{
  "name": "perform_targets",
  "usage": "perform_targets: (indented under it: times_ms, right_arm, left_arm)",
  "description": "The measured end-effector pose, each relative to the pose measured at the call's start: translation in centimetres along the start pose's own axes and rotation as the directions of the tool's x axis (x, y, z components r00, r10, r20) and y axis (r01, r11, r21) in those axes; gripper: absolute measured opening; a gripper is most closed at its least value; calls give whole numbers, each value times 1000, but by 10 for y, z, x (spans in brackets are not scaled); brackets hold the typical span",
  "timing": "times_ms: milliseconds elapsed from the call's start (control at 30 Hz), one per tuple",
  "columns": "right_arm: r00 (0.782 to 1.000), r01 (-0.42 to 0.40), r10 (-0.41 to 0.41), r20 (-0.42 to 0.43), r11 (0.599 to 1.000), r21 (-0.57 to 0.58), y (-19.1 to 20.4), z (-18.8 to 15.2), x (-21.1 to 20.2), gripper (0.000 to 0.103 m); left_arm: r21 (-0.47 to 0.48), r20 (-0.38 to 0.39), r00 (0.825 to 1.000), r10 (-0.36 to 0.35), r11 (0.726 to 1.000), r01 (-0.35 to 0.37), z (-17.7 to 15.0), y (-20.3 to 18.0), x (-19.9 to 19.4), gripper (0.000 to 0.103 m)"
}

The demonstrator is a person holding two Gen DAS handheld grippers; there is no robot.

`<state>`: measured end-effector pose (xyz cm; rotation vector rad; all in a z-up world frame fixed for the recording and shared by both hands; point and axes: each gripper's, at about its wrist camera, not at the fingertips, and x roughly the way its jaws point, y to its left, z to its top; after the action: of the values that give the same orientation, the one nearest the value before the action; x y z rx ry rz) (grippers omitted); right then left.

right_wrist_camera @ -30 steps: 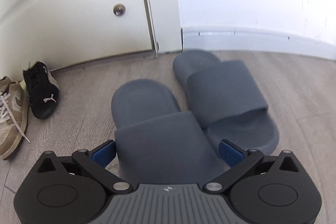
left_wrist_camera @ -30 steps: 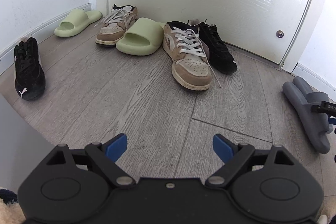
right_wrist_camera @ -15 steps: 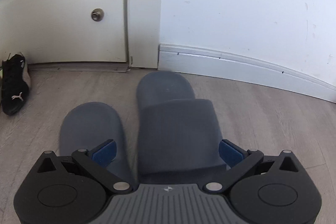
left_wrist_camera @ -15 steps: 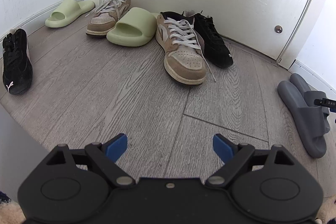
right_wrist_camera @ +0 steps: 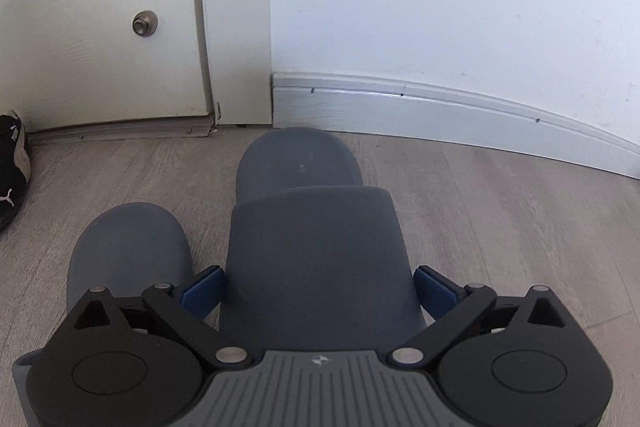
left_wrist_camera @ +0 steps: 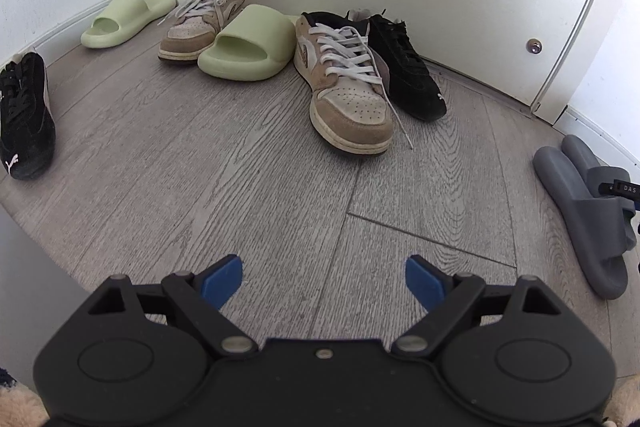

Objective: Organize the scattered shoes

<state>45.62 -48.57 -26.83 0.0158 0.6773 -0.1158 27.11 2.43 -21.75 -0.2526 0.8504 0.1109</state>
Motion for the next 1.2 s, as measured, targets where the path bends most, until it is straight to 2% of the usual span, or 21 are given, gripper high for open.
perform_targets:
  times_ms: [67, 133, 167, 200, 233, 267, 333, 367, 500, 633, 667, 733, 833, 867, 900, 933, 1000, 1033, 1067, 1100, 1200]
  right_arm:
    - [999, 14, -16, 48, 1000, 26, -3, 1, -22, 98]
    - [995, 25, -26, 99, 1000, 9, -2, 3, -50, 93]
    - [992, 21, -21, 121, 1000, -2, -1, 5, -64, 82]
    - [991, 6, -7, 131, 1000, 10, 0, 6, -75, 64]
    - [991, -8, 3, 131, 999, 35, 0, 8, -87, 59]
    - [993, -5, -2, 122, 998, 55, 1, 9, -94, 47]
    - [996, 0, -5, 89, 998, 57, 4, 8, -103, 36]
    - [997, -5, 0, 73, 998, 62, 3, 5, -104, 34]
    - [998, -54, 51, 24, 984, 169, -9, -9, -103, 34]
    - [999, -34, 33, 10, 976, 213, -16, -25, -110, 37]
    - [998, -57, 57, 8, 959, 279, -21, -30, -115, 37]
    - [991, -131, 133, 28, 880, 456, -36, -45, -126, 37]
    - [975, -201, 212, 71, 694, 691, -53, -69, -135, 41]
    - [970, -210, 226, 85, 617, 758, -57, -77, -136, 46]
    - [971, -204, 223, 87, 581, 788, -58, -81, -137, 54]
    - [981, -167, 182, 65, 629, 759, -52, -77, -140, 59]
    - [998, -55, 44, 33, 771, 634, -35, -63, -145, 90]
    - [999, 6, -25, 29, 848, 530, -23, -53, -145, 97]
    - [999, 30, -45, 25, 899, 437, -15, -45, -140, 103]
    - [998, 46, -58, 21, 932, 361, -8, -38, -136, 103]
    - [997, 76, -74, -19, 970, 230, 4, -20, -113, 103]
  left_arm:
    - [-9, 10, 1000, -3, 1000, 3, 1, 2, -2, 89]
    - [-23, 18, 1000, -8, 1000, 8, 1, 4, -4, 89]
    - [-29, 22, 1000, -10, 1000, 11, 1, 4, -5, 89]
    - [-35, 26, 1000, -12, 999, 13, 2, 5, -7, 89]
    - [-39, 31, 999, -14, 999, 15, 2, 6, -8, 89]
    - [-42, 35, 999, -15, 999, 17, 2, 7, -9, 89]
    - [-51, 50, 999, -18, 998, 20, 2, 9, -13, 89]
    - [-57, 57, 998, -19, 998, 22, 1, 11, -16, 89]
    - [-89, 69, 997, -33, 995, 39, -1, 20, -24, 89]
    - [-123, 80, 996, -45, 991, 54, 0, 26, -28, 89]
    - [-130, 78, 996, -44, 990, 54, 0, 27, -27, 89]
    - [-133, 67, 997, -46, 990, 55, 1, 26, -24, 89]
    - [-115, 63, 997, -51, 992, 58, 1, 22, -22, 89]
    - [-105, 63, 997, -49, 993, 56, 1, 20, -22, 89]
    - [-89, 64, 997, -43, 995, 49, 0, 17, -22, 89]
    - [-71, 65, 997, -35, 997, 40, 0, 14, -22, 89]
    - [-48, 67, 997, -27, 998, 30, -1, 11, -22, 89]
    - [-37, 69, 997, -23, 999, 26, -2, 9, -23, 89]
    - [-31, 71, 997, -21, 999, 24, -2, 8, -23, 89]
    - [-29, 72, 997, -20, 999, 23, -2, 8, -23, 89]
    - [-37, 66, 998, -19, 999, 22, -2, 10, -22, 89]
